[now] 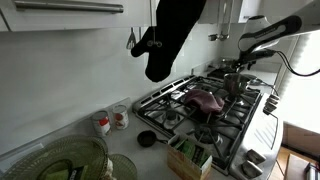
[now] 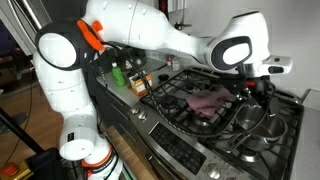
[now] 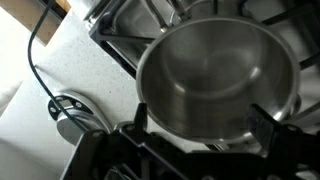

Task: Slide the pot from the rear right stove plate onto the front right stove plate, pick up the pink towel and use it to wipe the rear right stove plate before putting it down on the middle stove plate

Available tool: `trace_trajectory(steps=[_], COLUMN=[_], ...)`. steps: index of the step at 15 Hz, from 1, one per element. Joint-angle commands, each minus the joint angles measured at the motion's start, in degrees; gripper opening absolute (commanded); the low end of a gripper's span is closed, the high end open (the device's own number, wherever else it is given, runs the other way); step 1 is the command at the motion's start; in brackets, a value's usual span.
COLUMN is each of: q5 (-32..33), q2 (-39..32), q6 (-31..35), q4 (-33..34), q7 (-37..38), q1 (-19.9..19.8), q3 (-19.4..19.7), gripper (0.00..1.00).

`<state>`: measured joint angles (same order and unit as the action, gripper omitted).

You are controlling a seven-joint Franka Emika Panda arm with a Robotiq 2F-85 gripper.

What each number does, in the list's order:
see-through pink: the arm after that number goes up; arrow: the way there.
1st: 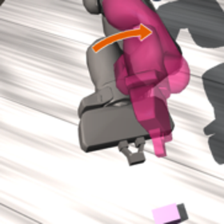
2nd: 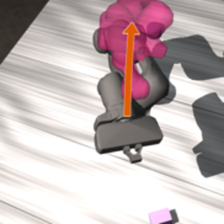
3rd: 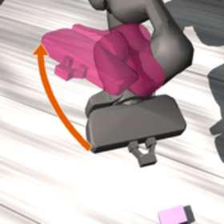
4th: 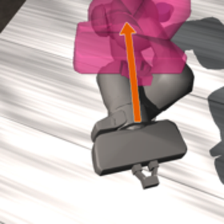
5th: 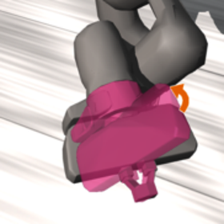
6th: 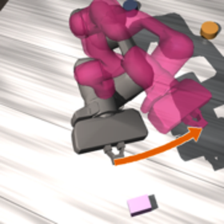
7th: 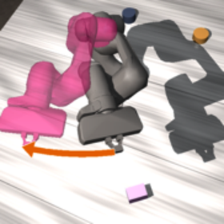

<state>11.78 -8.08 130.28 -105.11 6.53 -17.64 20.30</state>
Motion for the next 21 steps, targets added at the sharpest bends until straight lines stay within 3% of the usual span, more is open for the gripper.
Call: trace_trajectory(steps=[1, 4, 11, 12, 21], q5=[1.8, -5.9, -24.7, -21.1, -22.0], q2=[4.1, 4.5, -2.2, -0.6, -4.6], q6=[0.7, -1.6, -7.4, -5.8, -4.9], q4=[-1.4, -1.4, -0.1, -0.4, -0.3], q7=[-0.4, -5.0, -18.6, -14.7, -15.0], q1=[2.2, 3.9, 5.1, 5.7, 6.1], q3=[-2.6, -6.2, -12.0, -11.4, -12.1], gripper=[1.00, 1.00, 1.00, 1.00, 1.00])
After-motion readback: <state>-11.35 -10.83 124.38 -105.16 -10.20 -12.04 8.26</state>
